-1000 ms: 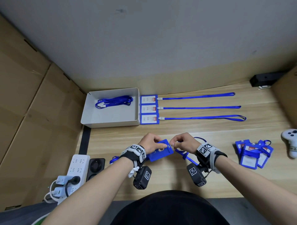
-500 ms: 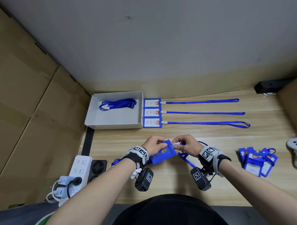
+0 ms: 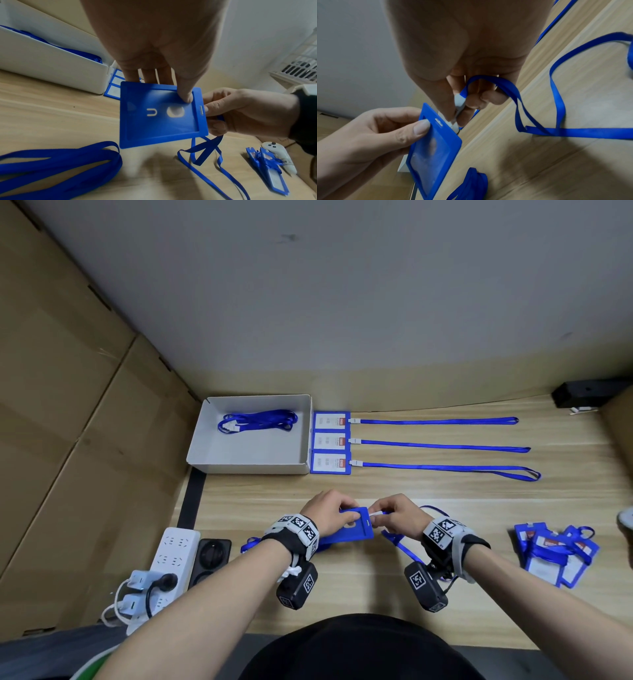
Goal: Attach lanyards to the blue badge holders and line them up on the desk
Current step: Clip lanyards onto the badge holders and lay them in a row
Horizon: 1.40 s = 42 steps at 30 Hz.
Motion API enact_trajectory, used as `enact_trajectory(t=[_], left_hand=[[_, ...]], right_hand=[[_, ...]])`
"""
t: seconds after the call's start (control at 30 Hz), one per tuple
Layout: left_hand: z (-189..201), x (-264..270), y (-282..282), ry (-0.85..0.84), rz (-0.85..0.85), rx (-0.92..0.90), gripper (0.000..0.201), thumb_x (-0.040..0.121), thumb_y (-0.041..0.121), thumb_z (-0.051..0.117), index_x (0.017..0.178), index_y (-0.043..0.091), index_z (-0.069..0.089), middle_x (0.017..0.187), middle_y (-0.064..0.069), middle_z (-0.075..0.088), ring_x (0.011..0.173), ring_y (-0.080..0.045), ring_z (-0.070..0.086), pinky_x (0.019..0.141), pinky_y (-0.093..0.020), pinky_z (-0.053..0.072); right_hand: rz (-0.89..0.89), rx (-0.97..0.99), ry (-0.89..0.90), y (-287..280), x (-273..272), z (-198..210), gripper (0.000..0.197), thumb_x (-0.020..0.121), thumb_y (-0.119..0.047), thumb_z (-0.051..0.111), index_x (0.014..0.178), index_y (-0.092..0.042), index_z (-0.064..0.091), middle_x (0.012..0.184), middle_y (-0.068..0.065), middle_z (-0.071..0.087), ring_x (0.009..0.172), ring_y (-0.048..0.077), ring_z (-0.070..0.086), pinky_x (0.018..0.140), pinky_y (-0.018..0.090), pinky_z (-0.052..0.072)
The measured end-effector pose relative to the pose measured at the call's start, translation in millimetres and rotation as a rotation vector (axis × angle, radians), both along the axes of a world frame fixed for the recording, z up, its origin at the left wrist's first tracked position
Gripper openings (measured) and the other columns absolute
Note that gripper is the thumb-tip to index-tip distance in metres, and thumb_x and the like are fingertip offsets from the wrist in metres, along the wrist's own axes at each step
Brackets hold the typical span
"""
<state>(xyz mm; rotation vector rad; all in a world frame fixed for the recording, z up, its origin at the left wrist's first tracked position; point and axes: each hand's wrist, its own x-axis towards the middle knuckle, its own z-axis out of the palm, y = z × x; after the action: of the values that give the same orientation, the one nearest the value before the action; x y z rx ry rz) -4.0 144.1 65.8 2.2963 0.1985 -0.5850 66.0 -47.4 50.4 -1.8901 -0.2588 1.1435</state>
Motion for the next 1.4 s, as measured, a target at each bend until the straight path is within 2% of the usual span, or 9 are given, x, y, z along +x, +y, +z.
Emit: enact_trajectory(t=[0.3, 0.7, 0.8, 0.87, 0.93, 1.03, 1.17, 1.3, 1.4], left_hand=[[4.2, 3.9, 3.6, 0.005, -0.002, -0.008, 0.013, 0.085, 0.029, 0.061, 0.083, 0.032, 0.073, 0.072, 0.012, 0.072, 0.076, -0.008, 0.064, 0.075, -0.035, 0.055], [-4.5, 2.0, 9.4, 0.04, 0.062, -0.012, 0.014, 0.089, 0.03, 0.062, 0.091, 0.024, 0.075, 0.074, 0.008, 0.073, 0.074, -0.006, 0.064, 0.073, -0.031, 0.052], [-8.2, -0.7, 11.4, 0.051, 0.104, 0.036, 0.014, 0.088, 0.035, 0.061, 0.091, 0.027, 0.073, 0.075, 0.009, 0.074, 0.08, -0.009, 0.067, 0.073, -0.029, 0.052], [-11.3, -2.1, 13.1, 0.048, 0.111, 0.091, 0.013, 0.087, 0.036, 0.061, 0.09, 0.029, 0.072, 0.08, 0.009, 0.073, 0.084, -0.015, 0.066, 0.07, -0.028, 0.049], [-13.9, -2.6, 15.6, 0.047, 0.11, 0.116, 0.013, 0.086, 0.037, 0.061, 0.089, 0.031, 0.072, 0.084, 0.009, 0.073, 0.087, -0.018, 0.065, 0.068, -0.028, 0.047], [-16.7, -2.8, 18.8, 0.071, 0.095, 0.102, 0.013, 0.086, 0.037, 0.063, 0.089, 0.029, 0.073, 0.081, 0.009, 0.073, 0.086, -0.017, 0.065, 0.072, -0.031, 0.052], [-18.8, -1.0, 24.2, 0.093, 0.139, 0.101, 0.015, 0.083, 0.041, 0.064, 0.086, 0.028, 0.072, 0.076, 0.01, 0.072, 0.083, -0.014, 0.064, 0.071, -0.031, 0.051], [-24.9, 1.5, 27.7, 0.078, 0.235, 0.144, 0.024, 0.078, 0.053, 0.067, 0.082, 0.029, 0.069, 0.086, 0.011, 0.068, 0.083, -0.013, 0.06, 0.063, -0.027, 0.041], [-29.8, 3.2, 29.3, 0.052, 0.299, 0.106, 0.022, 0.078, 0.049, 0.069, 0.092, 0.032, 0.07, 0.096, 0.012, 0.067, 0.092, -0.011, 0.061, 0.072, -0.028, 0.048]], right_hand=[[-0.002, -0.002, -0.038, 5.5, 5.3, 5.2, 0.006, 0.087, -0.005, 0.069, 0.088, -0.005, 0.075, 0.064, -0.001, 0.065, 0.043, 0.001, 0.049, 0.046, 0.016, 0.041], [0.028, 0.031, 0.033, 8.4, 1.3, -1.9, 0.007, 0.088, -0.004, 0.066, 0.084, -0.008, 0.071, 0.064, -0.004, 0.065, 0.049, 0.008, 0.049, 0.048, 0.019, 0.039], [0.064, 0.033, 0.058, 11.4, -3.9, -5.2, 0.011, 0.073, -0.01, 0.068, 0.084, -0.012, 0.068, 0.065, -0.009, 0.063, 0.055, 0.011, 0.048, 0.051, 0.022, 0.037], [0.07, 0.038, 0.057, 13.4, -8.1, -10.0, 0.018, 0.068, -0.018, 0.068, 0.086, -0.014, 0.068, 0.068, -0.004, 0.061, 0.059, 0.014, 0.048, 0.052, 0.022, 0.036], [0.069, 0.06, 0.048, 16.0, -11.5, -15.4, 0.011, 0.078, -0.025, 0.07, 0.083, -0.016, 0.068, 0.069, -0.001, 0.061, 0.062, 0.014, 0.049, 0.054, 0.022, 0.038], [0.065, 0.089, 0.007, 19.7, -12.2, -27.0, 0.019, 0.094, -0.015, 0.063, 0.076, -0.015, 0.067, 0.066, 0.0, 0.062, 0.061, 0.014, 0.051, 0.061, 0.028, 0.042], [0.058, 0.084, 0.001, 24.6, -8.8, -33.1, 0.02, 0.095, -0.009, 0.061, 0.077, -0.011, 0.07, 0.068, 0.001, 0.068, 0.06, 0.011, 0.053, 0.059, 0.024, 0.045], [0.008, 0.119, 0.023, 27.6, -1.6, -39.1, 0.022, 0.094, -0.005, 0.06, 0.075, -0.004, 0.07, 0.063, 0.001, 0.068, 0.052, 0.011, 0.05, 0.055, 0.023, 0.043], [-0.044, 0.105, -0.004, 32.2, 5.3, -47.6, 0.022, 0.093, -0.003, 0.061, 0.073, -0.003, 0.072, 0.062, 0.003, 0.067, 0.054, 0.013, 0.049, 0.056, 0.025, 0.043]])
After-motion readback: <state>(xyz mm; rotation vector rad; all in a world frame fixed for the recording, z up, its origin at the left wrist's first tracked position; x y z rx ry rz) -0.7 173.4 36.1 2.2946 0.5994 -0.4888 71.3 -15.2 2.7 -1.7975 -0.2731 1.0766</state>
